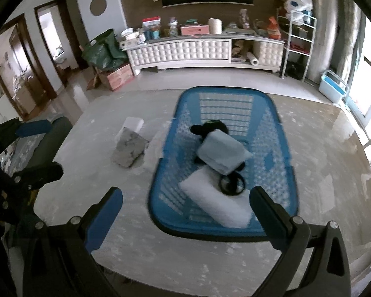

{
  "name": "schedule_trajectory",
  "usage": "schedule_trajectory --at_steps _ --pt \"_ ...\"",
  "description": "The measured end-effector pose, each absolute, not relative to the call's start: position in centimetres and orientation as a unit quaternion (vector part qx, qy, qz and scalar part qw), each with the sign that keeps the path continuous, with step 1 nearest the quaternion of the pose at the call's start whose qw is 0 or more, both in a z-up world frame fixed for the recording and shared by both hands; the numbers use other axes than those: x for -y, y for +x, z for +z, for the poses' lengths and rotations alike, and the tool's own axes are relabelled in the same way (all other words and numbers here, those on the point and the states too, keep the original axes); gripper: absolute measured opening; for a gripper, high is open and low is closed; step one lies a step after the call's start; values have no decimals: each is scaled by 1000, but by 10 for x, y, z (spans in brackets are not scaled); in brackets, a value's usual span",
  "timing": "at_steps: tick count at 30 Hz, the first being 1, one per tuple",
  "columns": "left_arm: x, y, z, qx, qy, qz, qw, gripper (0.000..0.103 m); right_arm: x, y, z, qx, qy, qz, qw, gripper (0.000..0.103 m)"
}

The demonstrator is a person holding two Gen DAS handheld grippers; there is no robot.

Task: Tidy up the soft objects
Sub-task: 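Withdraw both grippers from the basket back toward the floor items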

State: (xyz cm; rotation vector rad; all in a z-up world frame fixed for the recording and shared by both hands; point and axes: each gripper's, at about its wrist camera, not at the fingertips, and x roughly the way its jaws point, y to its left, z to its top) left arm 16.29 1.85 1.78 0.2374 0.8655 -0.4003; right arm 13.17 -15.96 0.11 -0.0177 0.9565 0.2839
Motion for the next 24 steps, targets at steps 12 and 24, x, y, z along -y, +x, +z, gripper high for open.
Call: schedule_trajectory --at_steps 12,24 --pt "-88 164 -3 -428 84 -142 889 103 85 159 -11 -468 -59 191 861 103" --pt "-155 175 -51 -458 25 -87 884 103 26 186 -35 -484 -100 229 838 103"
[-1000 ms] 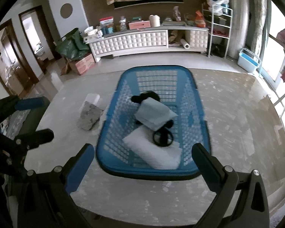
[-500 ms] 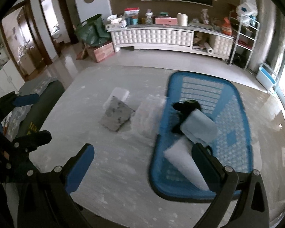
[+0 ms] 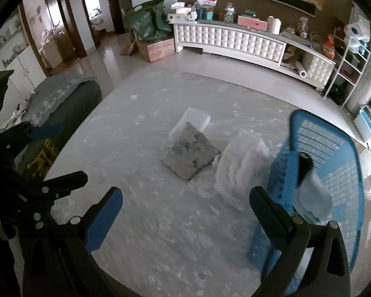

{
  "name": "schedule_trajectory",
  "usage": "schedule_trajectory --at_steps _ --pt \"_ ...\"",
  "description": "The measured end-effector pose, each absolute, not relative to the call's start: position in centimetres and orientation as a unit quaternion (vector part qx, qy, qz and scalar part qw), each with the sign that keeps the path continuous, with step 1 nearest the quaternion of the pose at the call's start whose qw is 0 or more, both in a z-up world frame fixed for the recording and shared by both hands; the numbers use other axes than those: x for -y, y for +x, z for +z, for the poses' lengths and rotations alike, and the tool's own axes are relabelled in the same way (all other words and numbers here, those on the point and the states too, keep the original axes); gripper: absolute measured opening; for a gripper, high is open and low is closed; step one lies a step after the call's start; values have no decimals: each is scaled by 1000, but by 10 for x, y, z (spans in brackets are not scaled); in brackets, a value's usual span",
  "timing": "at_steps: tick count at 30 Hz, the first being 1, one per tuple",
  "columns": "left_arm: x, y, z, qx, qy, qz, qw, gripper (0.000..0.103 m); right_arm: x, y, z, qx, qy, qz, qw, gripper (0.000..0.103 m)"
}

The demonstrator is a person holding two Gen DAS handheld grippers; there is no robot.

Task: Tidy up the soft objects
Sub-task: 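Withdraw both grippers from the basket back toward the floor items, then reach the right gripper to the grey felt pad and grasp its edge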

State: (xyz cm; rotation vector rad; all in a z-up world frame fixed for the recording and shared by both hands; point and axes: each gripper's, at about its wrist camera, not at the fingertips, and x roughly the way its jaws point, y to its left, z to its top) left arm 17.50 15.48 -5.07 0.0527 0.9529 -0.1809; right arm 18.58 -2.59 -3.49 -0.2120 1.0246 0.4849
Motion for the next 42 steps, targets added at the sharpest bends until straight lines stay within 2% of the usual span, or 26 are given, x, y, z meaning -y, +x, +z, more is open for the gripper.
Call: schedule_trajectory --at_steps 20,24,29,31,38,40,42 --pt "-204 215 -117 -471 -3 -26 882 103 -38 237 -113 -540 -125 219 803 103" --pt "-206 222 -130 -458 14 -13 889 103 -46 247 -126 -548 -131 209 799 94" --pt "-214 231 -144 -468 -2 -6 884 103 -51 256 -144 -556 -135 198 796 94" --pt "-216 232 -146 -472 0 -2 882 103 -52 259 -149 -561 -128 198 794 86" --pt "-224 238 -152 -487 -20 5 873 103 -55 261 -159 -563 -139 175 796 69" --pt "-223 236 -152 -488 -24 2 873 103 -57 261 -157 -553 -146 169 802 57" --pt "-223 235 -152 -487 -25 -1 873 103 -57 258 -155 -549 -151 171 804 51"
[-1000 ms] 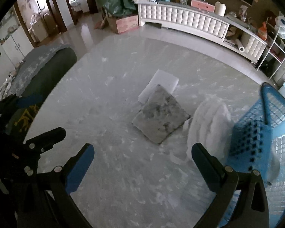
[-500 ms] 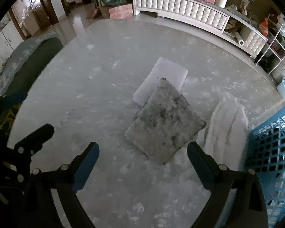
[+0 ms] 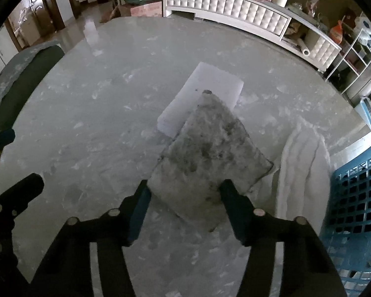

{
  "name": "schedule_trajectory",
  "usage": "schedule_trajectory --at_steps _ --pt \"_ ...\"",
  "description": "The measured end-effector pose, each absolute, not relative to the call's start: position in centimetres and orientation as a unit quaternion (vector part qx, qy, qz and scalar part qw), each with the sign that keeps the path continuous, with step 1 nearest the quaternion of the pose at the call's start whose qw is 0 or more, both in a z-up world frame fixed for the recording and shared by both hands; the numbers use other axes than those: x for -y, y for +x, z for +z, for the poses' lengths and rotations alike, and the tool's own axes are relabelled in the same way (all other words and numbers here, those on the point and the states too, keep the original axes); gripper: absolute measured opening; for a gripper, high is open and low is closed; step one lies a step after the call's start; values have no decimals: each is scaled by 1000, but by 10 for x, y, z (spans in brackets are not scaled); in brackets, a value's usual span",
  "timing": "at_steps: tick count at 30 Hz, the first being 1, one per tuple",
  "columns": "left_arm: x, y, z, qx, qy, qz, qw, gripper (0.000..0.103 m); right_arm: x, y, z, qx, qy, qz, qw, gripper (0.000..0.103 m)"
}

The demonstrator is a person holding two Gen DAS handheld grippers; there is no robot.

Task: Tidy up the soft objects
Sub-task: 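Reach the right gripper to the grey felt pad and grasp its edge, then carry the grey pad into the basket with the right gripper while the left gripper approaches the white foam sheet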

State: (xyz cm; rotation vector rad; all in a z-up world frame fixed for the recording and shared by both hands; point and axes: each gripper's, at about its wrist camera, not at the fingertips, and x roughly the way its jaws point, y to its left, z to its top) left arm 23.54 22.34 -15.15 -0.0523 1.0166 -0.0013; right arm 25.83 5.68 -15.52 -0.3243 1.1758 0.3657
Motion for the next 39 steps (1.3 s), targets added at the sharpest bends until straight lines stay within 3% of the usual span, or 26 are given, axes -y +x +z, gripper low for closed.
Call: schedule_trajectory --at_steps 5,9,23,39 --pt "-220 231 -153 -492 -27 -17 870 103 -54 252 -151 -543 -153 177 806 33" --pt "-218 229 -153 -499 -46 -38 865 103 -50 245 -142 -542 -136 189 808 5" --pt "-197 222 -142 -486 -40 -72 870 103 -32 221 -91 -523 -96 229 815 5" --pt "-174 222 -90 -462 -35 -101 880 103 32 219 -21 -478 -42 254 840 5"
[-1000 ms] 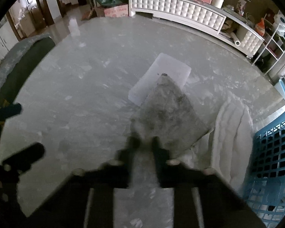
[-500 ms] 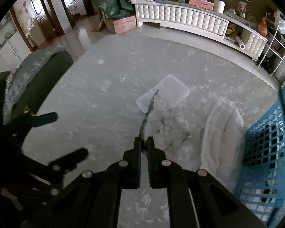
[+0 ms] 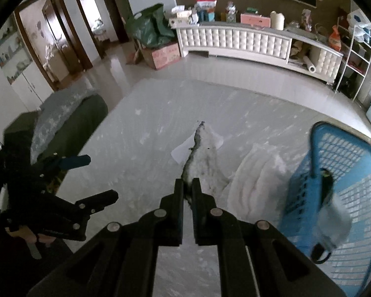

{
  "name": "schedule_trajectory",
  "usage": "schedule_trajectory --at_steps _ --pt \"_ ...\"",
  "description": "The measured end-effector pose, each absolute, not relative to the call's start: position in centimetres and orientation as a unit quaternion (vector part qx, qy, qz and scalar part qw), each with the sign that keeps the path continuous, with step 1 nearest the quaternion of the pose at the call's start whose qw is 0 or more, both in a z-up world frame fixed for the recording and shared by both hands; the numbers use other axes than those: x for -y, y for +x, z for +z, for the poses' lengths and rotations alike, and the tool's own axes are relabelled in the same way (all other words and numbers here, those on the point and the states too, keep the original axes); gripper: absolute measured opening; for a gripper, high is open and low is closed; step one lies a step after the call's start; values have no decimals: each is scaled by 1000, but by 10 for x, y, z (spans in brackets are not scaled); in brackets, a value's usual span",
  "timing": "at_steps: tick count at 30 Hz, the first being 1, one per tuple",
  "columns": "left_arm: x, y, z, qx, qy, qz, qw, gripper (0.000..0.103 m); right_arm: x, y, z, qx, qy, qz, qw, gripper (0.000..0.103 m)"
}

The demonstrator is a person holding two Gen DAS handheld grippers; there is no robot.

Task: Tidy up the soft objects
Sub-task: 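Carry the grey pad into the basket with the right gripper while the left gripper approaches the white foam sheet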

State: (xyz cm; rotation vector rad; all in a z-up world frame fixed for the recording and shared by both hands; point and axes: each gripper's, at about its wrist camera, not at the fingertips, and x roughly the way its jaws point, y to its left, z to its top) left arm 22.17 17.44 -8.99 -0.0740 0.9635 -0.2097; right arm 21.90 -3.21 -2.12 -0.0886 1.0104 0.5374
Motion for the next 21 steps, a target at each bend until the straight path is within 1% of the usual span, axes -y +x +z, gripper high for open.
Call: schedule_trajectory --at_steps 10,15,21 --pt "-143 247 -84 -472 22 -119 873 103 89 223 7 -458 -7 231 858 5" --pt "-136 277 -99 -486 19 -142 862 103 115 221 21 -441 -1 210 873 6" --pt "-123 315 -120 -495 38 -142 857 103 139 215 20 -433 -1 186 882 6"
